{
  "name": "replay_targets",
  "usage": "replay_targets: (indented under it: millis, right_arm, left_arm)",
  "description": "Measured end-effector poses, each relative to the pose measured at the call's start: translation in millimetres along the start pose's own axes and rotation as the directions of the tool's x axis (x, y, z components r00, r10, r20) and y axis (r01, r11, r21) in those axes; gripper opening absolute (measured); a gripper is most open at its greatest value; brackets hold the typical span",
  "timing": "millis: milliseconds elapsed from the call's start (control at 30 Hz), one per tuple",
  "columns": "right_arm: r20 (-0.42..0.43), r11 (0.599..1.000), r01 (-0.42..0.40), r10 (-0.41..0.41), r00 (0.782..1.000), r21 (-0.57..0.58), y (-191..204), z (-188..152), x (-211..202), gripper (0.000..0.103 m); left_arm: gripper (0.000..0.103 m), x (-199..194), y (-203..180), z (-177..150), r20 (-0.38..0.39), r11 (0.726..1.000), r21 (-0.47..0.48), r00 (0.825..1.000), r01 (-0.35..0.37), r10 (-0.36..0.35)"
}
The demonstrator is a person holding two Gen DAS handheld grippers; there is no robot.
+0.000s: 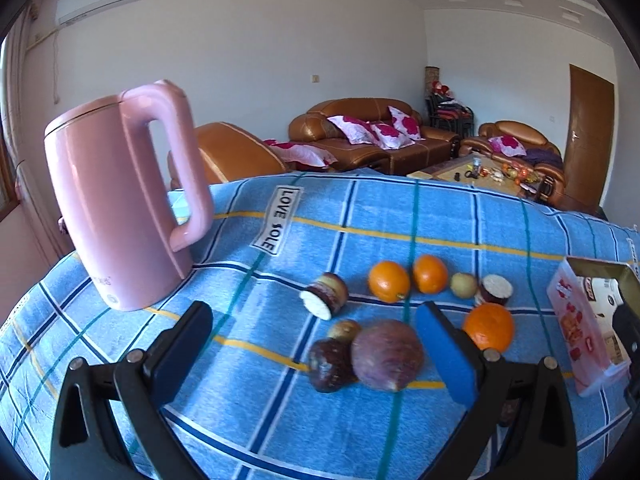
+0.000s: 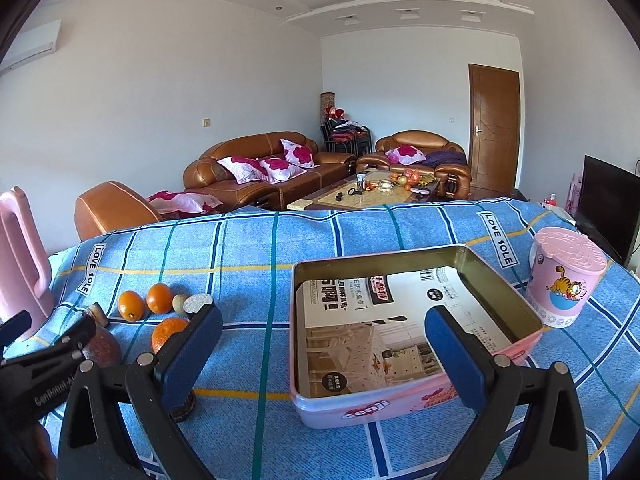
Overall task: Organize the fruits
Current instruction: 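Lower the right tool onto the dark mangosteen and close it, then grasp the purple passion fruit with the left tool while the right tool holds the mangosteen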
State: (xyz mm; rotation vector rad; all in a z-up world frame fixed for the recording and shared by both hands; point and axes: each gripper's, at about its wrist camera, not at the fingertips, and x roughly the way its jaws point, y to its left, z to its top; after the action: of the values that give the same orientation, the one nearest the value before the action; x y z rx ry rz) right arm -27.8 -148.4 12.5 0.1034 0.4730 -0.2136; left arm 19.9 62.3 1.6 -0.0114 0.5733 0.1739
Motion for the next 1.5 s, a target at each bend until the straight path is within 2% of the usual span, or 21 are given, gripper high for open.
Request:
replay_targets:
  millis: [33, 133, 167, 267, 333, 467, 600, 667, 700, 733, 767, 833, 1000, 1167, 1200, 1267, 1367, 1433, 1500]
  right_arm:
    - [-0.011, 1.0, -0.025, 0.025, 1.0, -0.004, 1.8, -0.7, 0.8, 0.097]
    - [-0.055, 0.994, -0.107, 0.105, 0.993, -0.034, 11.8, -3.9, 3.9, 0.072]
    - [-0.074, 0.989, -0.14, 0.136, 0.988, -0.046, 16.2, -5.4, 5.2, 0.067]
    - [-0.162, 0.956, -0.288, 0.275, 0.948, -0.064, 32.9, -12.8, 12.2, 0.067]
    - [-0.212, 0.933, -0.349, 0.326, 0.921, -0.085, 48.3, -18.5, 16.3, 0.067]
    - [-0.301, 0.934, -0.34, 0.293, 0.907, -0.114, 69.1, -26.4, 29.3, 0.067]
    - [-0.431, 0.933, -0.354, 0.292, 0.854, -0.069, 75.3, -34.3, 54.5, 0.067]
    - [-0.422, 0.93, -0.351, 0.277, 0.863, -0.107, 80.9, -34.2, 52.9, 0.067]
    - [-0.432, 0.926, -0.356, 0.273, 0.86, -0.124, 84.6, -36.0, 54.2, 0.066]
    - [-0.439, 0.924, -0.352, 0.259, 0.86, -0.146, 88.3, -38.0, 54.5, 0.061]
    - [-0.436, 0.923, -0.345, 0.244, 0.866, -0.169, 90.2, -38.9, 52.4, 0.05]
    - [-0.436, 0.918, -0.343, 0.231, 0.87, -0.199, 89.7, -40.3, 47.9, 0.041]
    - [-0.414, 0.945, -0.286, 0.198, 0.889, -0.162, 64.6, -36.8, 40.7, 0.041]
    - [-0.376, 0.957, -0.264, 0.202, 0.904, -0.118, 48.4, -24.9, 36.4, 0.041]
    - [-0.373, 0.957, -0.266, 0.206, 0.904, -0.115, 48.5, -24.0, 35.5, 0.041]
    - [-0.374, 0.954, -0.278, 0.22, 0.901, -0.108, 48.5, -23.0, 33.9, 0.041]
    - [-0.373, 0.952, -0.288, 0.231, 0.899, -0.102, 47.9, -20.9, 32.1, 0.041]
    - [-0.366, 0.955, -0.281, 0.228, 0.902, -0.097, 48.7, -19.0, 32.7, 0.041]
    - [-0.36, 0.957, -0.277, 0.23, 0.904, -0.084, 45.7, -16.1, 32.7, 0.041]
  left_arm:
    - [0.102, 2.0, 7.8, 1.7, -0.007, 1.0, -0.015, 1.0, -0.015, 0.015]
    - [0.096, 6.7, 24.8, 5.6, -0.022, 0.999, -0.045, 0.999, -0.028, 0.028]
    - [0.096, 8.6, 27.6, 6.0, -0.032, 0.998, -0.048, 0.999, -0.029, 0.028]
    - [0.096, 18.5, 31.1, 5.5, -0.072, 0.998, -0.053, 0.997, -0.031, 0.027]
    - [0.096, 22.5, 31.1, 4.6, -0.088, 0.998, -0.055, 0.996, -0.03, 0.025]
    - [0.096, 22.1, 27.6, 4.2, -0.09, 0.998, -0.049, 0.995, 0.028, -0.032]
    - [0.096, 21.7, 15.3, 2.6, -0.108, 0.993, -0.026, 0.987, 0.117, -0.119]
    - [0.096, 21.2, 9.0, 1.4, -0.122, 0.984, -0.021, 0.976, 0.177, -0.178]
    - [0.094, 20.6, 5.6, 0.5, -0.126, 0.979, -0.016, 0.971, 0.201, -0.201]
    - [0.091, 19.9, 1.4, -0.4, -0.129, 0.975, -0.005, 0.966, 0.224, -0.223]
    - [0.09, 18.4, -3.5, -1.2, -0.132, 0.97, 0.012, 0.962, 0.244, -0.24]
    - [0.085, 16.3, -11.2, -3.5, -0.137, 0.961, 0.043, 0.955, 0.273, -0.265]
    - [0.079, 18.3, -22.8, -9.0, -0.186, 0.932, 0.046, 0.919, 0.36, -0.347]
    - [0.079, 19.6, -28.9, -11.0, -0.174, 0.929, 0.079, 0.923, 0.361, -0.344]
    - [0.079, 19.0, -29.8, -11.4, -0.175, 0.922, 0.081, 0.916, 0.379, -0.362]
    - [0.078, 18.9, -28.4, -11.2, -0.18, 0.893, 0.056, 0.885, 0.446, -0.43]
    - [0.078, 16.4, -26.1, -10.1, -0.176, 0.868, 0.056, 0.86, 0.494, -0.478]
    - [0.078, 17.5, -24.8, -9.8, -0.174, 0.863, 0.062, 0.856, 0.502, -0.486]
    - [0.079, 20.5, -24.6, -9.3, -0.167, 0.866, 0.063, 0.861, 0.496, -0.481]
